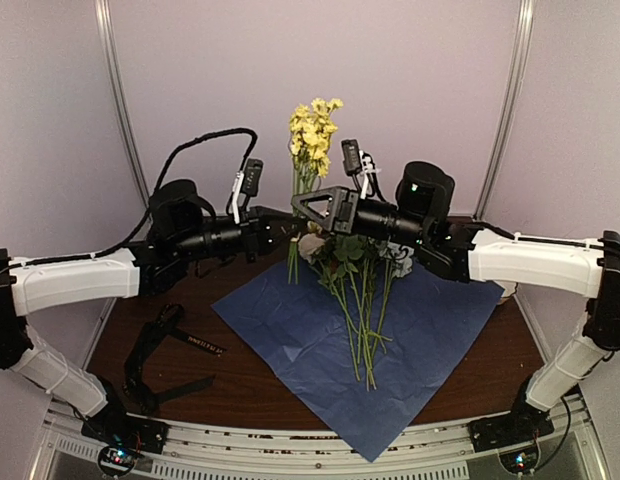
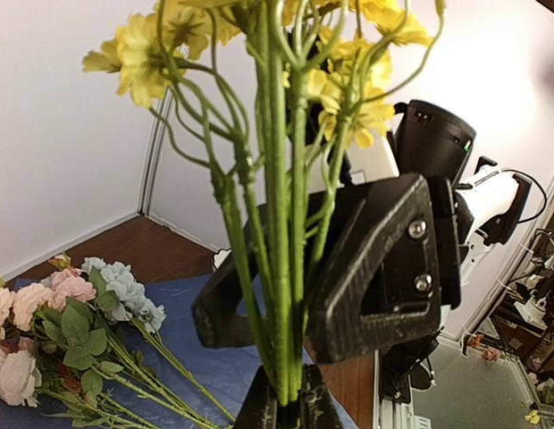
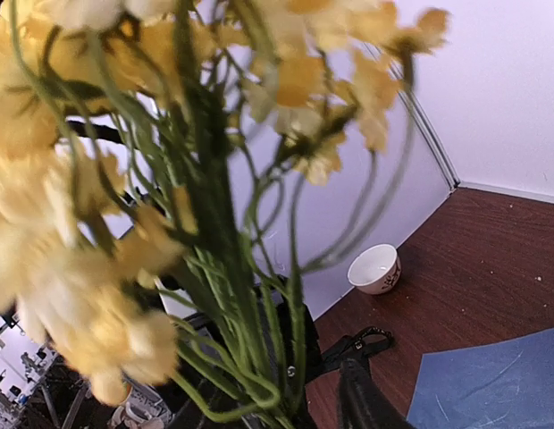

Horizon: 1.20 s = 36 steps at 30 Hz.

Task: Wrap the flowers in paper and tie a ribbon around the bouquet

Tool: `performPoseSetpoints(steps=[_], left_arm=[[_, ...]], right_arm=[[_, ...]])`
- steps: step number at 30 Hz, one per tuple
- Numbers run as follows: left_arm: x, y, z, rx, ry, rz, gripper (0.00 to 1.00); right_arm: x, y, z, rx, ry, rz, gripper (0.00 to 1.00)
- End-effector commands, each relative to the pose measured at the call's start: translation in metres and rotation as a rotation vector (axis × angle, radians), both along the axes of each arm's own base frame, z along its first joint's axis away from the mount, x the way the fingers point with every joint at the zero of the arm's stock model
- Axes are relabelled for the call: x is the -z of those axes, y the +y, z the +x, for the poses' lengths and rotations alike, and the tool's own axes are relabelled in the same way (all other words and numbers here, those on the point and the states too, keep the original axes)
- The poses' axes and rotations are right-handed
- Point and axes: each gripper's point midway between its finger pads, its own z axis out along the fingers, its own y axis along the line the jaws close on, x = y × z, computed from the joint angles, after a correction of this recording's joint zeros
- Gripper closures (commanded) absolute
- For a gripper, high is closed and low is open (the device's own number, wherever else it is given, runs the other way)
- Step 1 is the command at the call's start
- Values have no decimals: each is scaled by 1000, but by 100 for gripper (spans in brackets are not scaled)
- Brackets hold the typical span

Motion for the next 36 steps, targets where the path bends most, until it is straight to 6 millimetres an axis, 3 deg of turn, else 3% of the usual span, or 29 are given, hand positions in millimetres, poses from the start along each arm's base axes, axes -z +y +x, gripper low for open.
performPoseSetpoints(steps=[1, 4, 6, 8, 9, 10, 11, 13, 15, 17, 19, 21, 23, 25, 27, 29, 32, 36], left_arm=[[3, -6, -7, 48, -13, -10, 100], [5, -8, -8, 68, -6, -3, 100], [5, -8, -8, 67, 6, 8, 97], [14, -6, -3, 34, 45, 58, 44], [18, -4, -1, 13, 62, 88, 23], [23, -1, 2, -12, 78, 121, 7], [30, 3, 6, -40, 99, 160, 3], [56, 18, 25, -141, 182, 272, 2], [103, 49, 57, -319, 319, 447, 2], [164, 96, 84, -502, 511, 638, 3], [212, 128, 93, -559, 668, 732, 3], [242, 146, 96, -598, 725, 782, 2], [264, 154, 96, -619, 739, 849, 2], [283, 157, 93, -609, 765, 903, 2], [306, 161, 91, -609, 796, 958, 2], [322, 164, 88, -606, 815, 1004, 2], [341, 169, 83, -588, 830, 1060, 2], [358, 171, 77, -564, 846, 1101, 2]], right_arm=[[-27, 2, -7, -20, -59, 43, 74], [-23, 1, -4, -6, -49, 11, 100], [-16, -6, 3, 31, -37, -38, 100], [-1, -28, 22, 136, -3, -121, 100], [13, -45, 37, 216, 29, -184, 100], [30, -61, 49, 278, 70, -250, 100], [49, -76, 60, 337, 98, -328, 100], [93, -101, 75, 425, 172, -498, 100], [139, -115, 83, 452, 245, -636, 100], [181, -120, 87, 448, 341, -732, 100], [212, -118, 89, 432, 426, -792, 100], [233, -117, 94, 440, 493, -815, 100], [245, -123, 103, 496, 522, -823, 96], [250, -131, 107, 539, 532, -828, 74], [246, -136, 106, 552, 529, -822, 60], [237, -150, 105, 587, 520, -825, 55], [219, -192, 104, 693, 509, -809, 48], [232, -280, 95, 883, 592, -808, 37]])
